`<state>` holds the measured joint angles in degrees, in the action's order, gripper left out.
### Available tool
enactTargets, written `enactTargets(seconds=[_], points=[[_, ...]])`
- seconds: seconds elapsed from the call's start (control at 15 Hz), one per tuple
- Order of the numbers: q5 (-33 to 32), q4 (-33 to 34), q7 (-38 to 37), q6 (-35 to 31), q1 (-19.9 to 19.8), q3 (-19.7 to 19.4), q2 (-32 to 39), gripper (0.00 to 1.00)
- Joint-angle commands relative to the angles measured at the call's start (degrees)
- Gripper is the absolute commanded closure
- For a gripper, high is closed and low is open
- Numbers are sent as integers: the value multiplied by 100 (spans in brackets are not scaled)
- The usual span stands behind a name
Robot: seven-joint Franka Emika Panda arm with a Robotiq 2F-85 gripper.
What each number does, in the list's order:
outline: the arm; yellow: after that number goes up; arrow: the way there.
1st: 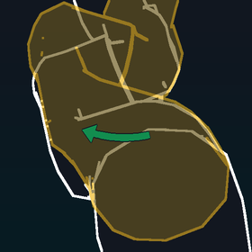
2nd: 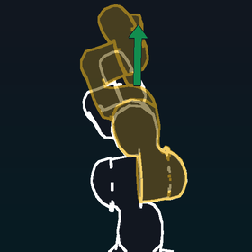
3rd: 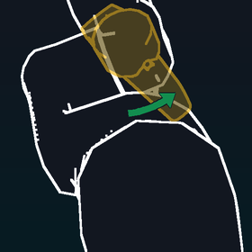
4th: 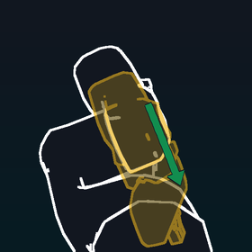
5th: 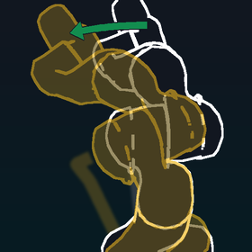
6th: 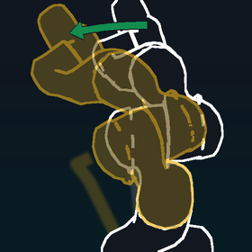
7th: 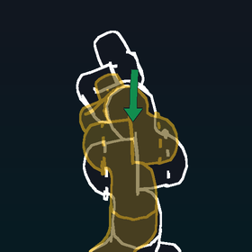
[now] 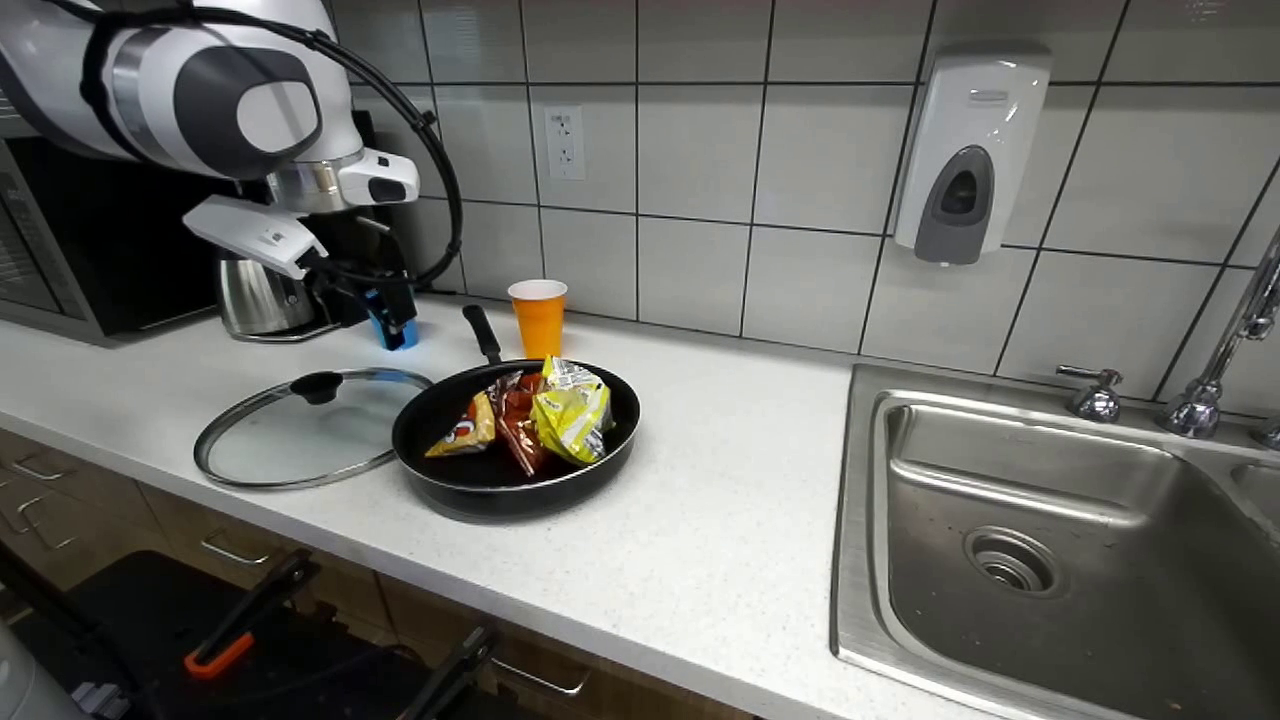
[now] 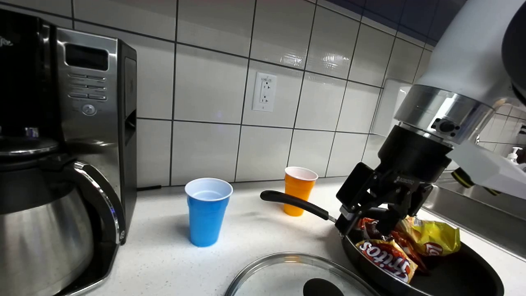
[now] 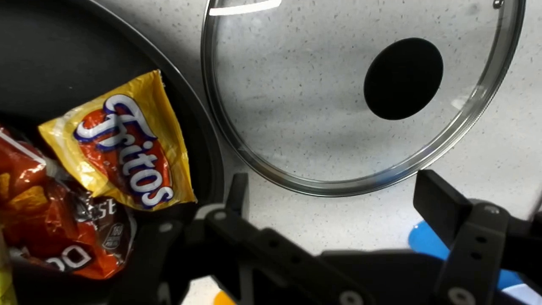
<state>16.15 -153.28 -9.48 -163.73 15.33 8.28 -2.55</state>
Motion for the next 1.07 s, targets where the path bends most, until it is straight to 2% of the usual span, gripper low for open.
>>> enactTargets(seconds=[0.0,1.0], points=[[-201,126,124,-39,-54,206,102,0],[-223,855,797,126,-28,723,1121,0]])
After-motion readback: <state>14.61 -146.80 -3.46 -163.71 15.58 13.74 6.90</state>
